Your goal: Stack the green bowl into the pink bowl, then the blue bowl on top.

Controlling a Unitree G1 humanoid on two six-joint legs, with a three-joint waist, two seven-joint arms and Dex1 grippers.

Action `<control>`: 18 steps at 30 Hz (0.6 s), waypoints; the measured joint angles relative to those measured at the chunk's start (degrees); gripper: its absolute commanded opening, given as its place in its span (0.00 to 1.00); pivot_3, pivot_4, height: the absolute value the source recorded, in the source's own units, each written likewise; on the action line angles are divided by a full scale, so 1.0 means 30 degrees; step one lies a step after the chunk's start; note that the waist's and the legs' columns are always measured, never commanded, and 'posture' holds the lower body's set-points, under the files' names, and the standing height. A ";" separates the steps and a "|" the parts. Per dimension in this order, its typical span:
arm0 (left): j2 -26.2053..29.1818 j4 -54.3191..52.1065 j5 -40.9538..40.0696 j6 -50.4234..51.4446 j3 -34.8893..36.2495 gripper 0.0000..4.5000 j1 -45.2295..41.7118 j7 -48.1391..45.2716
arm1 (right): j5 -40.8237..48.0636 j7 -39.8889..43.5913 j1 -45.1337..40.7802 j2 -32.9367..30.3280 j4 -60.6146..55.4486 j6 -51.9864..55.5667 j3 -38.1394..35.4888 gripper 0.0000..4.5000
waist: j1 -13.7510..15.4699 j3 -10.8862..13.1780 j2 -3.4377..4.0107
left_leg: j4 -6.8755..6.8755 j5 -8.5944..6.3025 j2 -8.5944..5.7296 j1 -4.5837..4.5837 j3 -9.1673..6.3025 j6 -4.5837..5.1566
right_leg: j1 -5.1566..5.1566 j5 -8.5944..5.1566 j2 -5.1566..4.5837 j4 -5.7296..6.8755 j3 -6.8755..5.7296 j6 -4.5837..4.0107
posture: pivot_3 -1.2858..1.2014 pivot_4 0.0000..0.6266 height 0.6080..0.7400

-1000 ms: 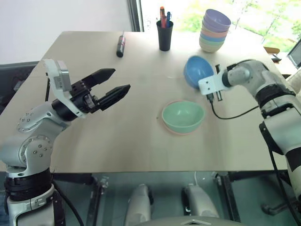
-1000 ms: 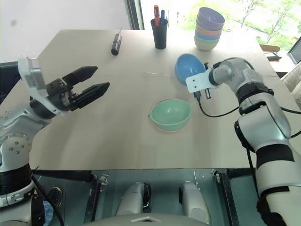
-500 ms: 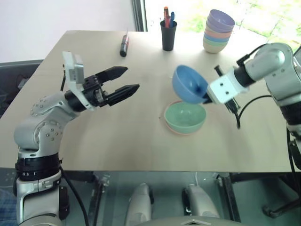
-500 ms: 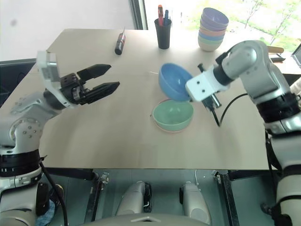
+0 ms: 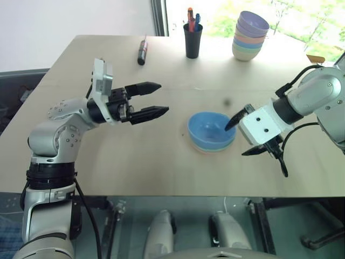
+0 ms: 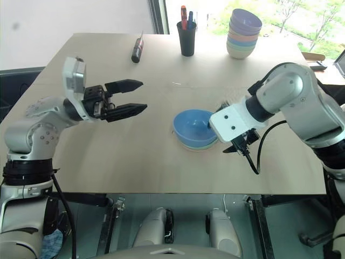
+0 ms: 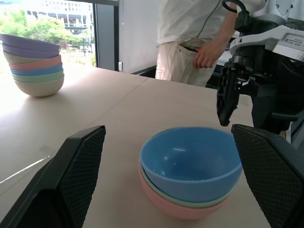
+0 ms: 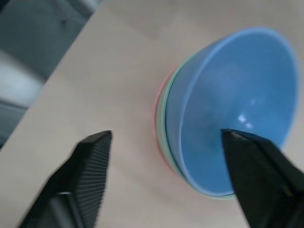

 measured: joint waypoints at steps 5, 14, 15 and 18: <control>-0.0065 -0.0647 0.0285 0.0079 -0.0056 1.00 0.0939 0.0114 | 0.1721 -0.2250 0.2587 -0.0333 -0.0065 0.3550 -0.3731 0.95 | 0.0177 -0.0009 -0.0020 | 0.0006 0.0000 -0.0005 -0.0009 0.0001 0.0000 | 0.0016 0.0001 -0.0013 -0.0028 -0.0003 0.0001 | 0.52 0.24 1.00; -0.0533 -0.2493 0.0377 0.0360 0.0327 1.00 0.4307 0.1661 | 0.5993 -0.4536 1.2767 0.0674 0.0057 0.5120 -1.3144 0.95 | 0.0415 -0.0012 -0.0028 | 0.0001 -0.0016 -0.0007 0.0016 -0.0023 0.0027 | 0.0046 0.0001 -0.0002 -0.0022 -0.0004 0.0005 | 0.52 0.24 1.00; -0.0686 -0.2577 0.0750 0.0063 0.0306 1.00 0.4717 0.2053 | 0.6851 -0.4303 1.4285 0.0851 -0.0238 0.5216 -1.4163 0.95 | 0.0447 -0.0012 -0.0021 | -0.0004 -0.0016 -0.0007 0.0013 -0.0028 0.0028 | 0.0046 0.0001 -0.0002 -0.0024 -0.0009 0.0005 | 0.52 0.24 1.00; -0.0977 -0.2498 0.1804 -0.0825 0.0411 1.00 0.5576 0.3058 | 0.7994 -0.3793 1.6723 0.1076 -0.0284 0.4843 -1.6058 0.95 | 0.0455 -0.0014 -0.0024 | 0.0012 -0.0016 -0.0008 0.0023 -0.0030 0.0030 | 0.0061 0.0004 -0.0001 -0.0020 -0.0009 0.0009 | 0.52 0.24 1.00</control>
